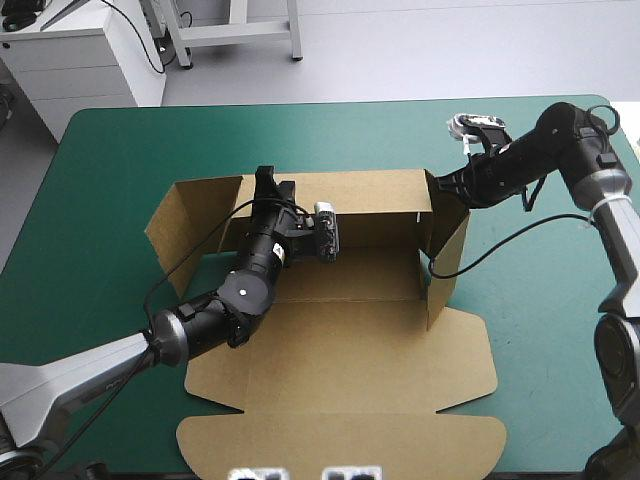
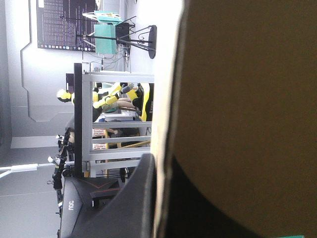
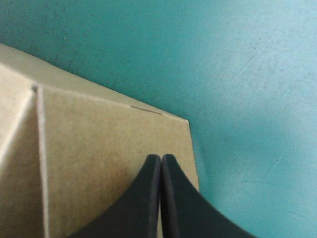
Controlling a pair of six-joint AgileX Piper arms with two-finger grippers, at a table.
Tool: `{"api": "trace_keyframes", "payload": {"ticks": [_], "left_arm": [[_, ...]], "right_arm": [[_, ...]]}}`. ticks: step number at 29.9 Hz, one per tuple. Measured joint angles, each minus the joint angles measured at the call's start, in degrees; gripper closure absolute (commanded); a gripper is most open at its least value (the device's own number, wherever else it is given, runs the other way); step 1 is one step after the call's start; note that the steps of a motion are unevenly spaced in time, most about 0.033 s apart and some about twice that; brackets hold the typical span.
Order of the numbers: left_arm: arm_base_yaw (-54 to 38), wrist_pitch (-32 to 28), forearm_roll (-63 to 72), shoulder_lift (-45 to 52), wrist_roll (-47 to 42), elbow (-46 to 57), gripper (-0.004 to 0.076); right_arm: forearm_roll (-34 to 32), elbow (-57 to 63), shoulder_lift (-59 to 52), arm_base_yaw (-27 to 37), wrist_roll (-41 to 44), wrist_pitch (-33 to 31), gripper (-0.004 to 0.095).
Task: Fold the box
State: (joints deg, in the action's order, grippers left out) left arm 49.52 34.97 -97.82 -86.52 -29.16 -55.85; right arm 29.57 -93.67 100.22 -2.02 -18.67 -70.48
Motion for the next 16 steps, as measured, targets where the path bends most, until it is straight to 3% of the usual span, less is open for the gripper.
{"api": "trace_keyframes", "payload": {"ticks": [5,10,16], "left_arm": [[0.00,-0.11,0.00,-0.25,0.04,0.00,0.0732],[-0.48,-1.18,0.00,-0.41,0.16,0.00,0.0732],[-0.95,-1.44,0.02,-0.45,0.16,0.00,0.0732]], "right_arm": [[1.69,5.86,-3.68,0.00,-3.68,1.89,0.0926],[4.96,13.95,-7.91,0.00,-10.24,7.79,0.0926],[13.90,24.67,-12.04,0.00,-21.52,14.59,0.0925]]}}
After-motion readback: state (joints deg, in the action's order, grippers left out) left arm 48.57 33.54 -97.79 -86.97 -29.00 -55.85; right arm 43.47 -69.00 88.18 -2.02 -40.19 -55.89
